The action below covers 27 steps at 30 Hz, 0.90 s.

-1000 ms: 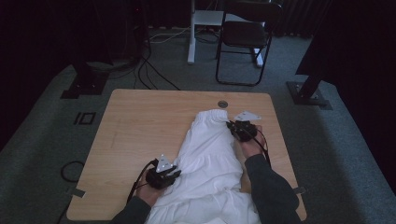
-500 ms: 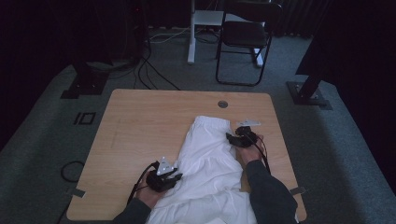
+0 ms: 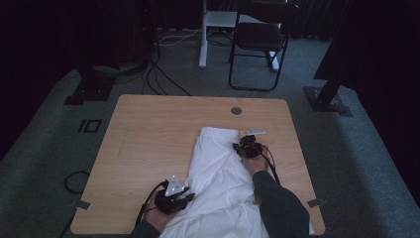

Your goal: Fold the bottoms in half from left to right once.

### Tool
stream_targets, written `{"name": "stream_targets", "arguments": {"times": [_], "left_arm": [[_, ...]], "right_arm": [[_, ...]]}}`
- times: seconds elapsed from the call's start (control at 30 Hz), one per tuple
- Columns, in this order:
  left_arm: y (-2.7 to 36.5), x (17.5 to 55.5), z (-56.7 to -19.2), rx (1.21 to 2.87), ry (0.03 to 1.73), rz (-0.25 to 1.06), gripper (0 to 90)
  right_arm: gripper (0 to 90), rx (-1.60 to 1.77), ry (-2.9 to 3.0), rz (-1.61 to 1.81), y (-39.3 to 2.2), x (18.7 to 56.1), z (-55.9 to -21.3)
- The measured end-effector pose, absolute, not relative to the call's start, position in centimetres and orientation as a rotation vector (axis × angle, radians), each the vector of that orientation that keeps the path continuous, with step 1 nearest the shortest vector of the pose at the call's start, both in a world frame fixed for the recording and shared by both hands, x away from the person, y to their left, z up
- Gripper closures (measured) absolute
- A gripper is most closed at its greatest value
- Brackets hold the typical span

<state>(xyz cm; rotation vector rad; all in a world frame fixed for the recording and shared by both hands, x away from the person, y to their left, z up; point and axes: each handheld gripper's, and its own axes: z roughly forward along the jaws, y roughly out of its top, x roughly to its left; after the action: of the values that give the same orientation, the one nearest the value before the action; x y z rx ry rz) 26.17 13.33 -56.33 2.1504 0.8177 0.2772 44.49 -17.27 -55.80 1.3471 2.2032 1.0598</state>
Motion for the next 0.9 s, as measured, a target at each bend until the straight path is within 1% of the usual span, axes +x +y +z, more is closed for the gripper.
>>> {"name": "stream_targets", "arguments": {"times": [0.07, 0.13, 0.2, 0.27, 0.3, 0.33, 0.4, 0.53, 0.6, 0.67, 0.77, 0.83, 0.9], "left_arm": [[13.7, 26.1, -55.8, 2.158, 0.804, 0.241, 59.1], [14.4, 26.5, -54.9, 2.115, 0.814, 0.248, 52.7], [15.0, 27.7, -53.2, 2.06, 0.844, 0.344, 48.0], [15.1, 29.2, -51.8, 2.019, 0.856, 0.397, 45.7], [14.9, 30.7, -51.1, 2.005, 0.871, 0.439, 44.0], [14.6, 31.7, -50.8, 1.998, 0.883, 0.456, 43.0], [13.7, 35.1, -50.4, 1.975, 0.934, 0.466, 39.6], [11.5, 40.6, -51.4, 1.998, 0.996, 0.463, 35.3], [10.5, 42.6, -52.3, 2.009, 1.044, 0.442, 31.9], [9.9, 43.9, -53.1, 2.021, 1.086, 0.452, 29.9], [9.3, 45.5, -54.5, 2.044, 1.149, 0.41, 28.8], [9.1, 45.8, -55.1, 2.057, 1.156, 0.375, 29.0], [8.9, 45.7, -55.3, 2.07, 1.148, 0.404, 30.9]], "right_arm": [[77.9, 1.323, 2.218, 1.074, -17.0, 44.2, -55.9], [78.3, 1.318, 2.219, 1.075, -16.9, 44.1, -55.9], [78.6, 1.318, 2.223, 1.088, -16.9, 44.2, -55.9], [78.9, 1.308, 2.229, 1.098, -17.0, 44.3, -56.0], [79.0, 1.308, 2.229, 1.1, -17.0, 44.3, -56.0], [79.1, 1.309, 2.228, 1.103, -17.0, 44.3, -56.0], [79.2, 1.307, 2.227, 1.106, -16.9, 44.4, -56.0], [79.1, 1.307, 2.222, 1.114, -17.0, 44.3, -56.1], [79.1, 1.31, 2.218, 1.121, -17.0, 44.3, -56.1], [79.1, 1.307, 2.218, 1.125, -17.0, 44.3, -56.2], [79.1, 1.309, 2.217, 1.129, -17.0, 44.3, -56.2], [79.1, 1.307, 2.216, 1.131, -17.0, 44.3, -56.2], [79.0, 1.305, 2.217, 1.134, -17.0, 44.3, -56.2]]}}
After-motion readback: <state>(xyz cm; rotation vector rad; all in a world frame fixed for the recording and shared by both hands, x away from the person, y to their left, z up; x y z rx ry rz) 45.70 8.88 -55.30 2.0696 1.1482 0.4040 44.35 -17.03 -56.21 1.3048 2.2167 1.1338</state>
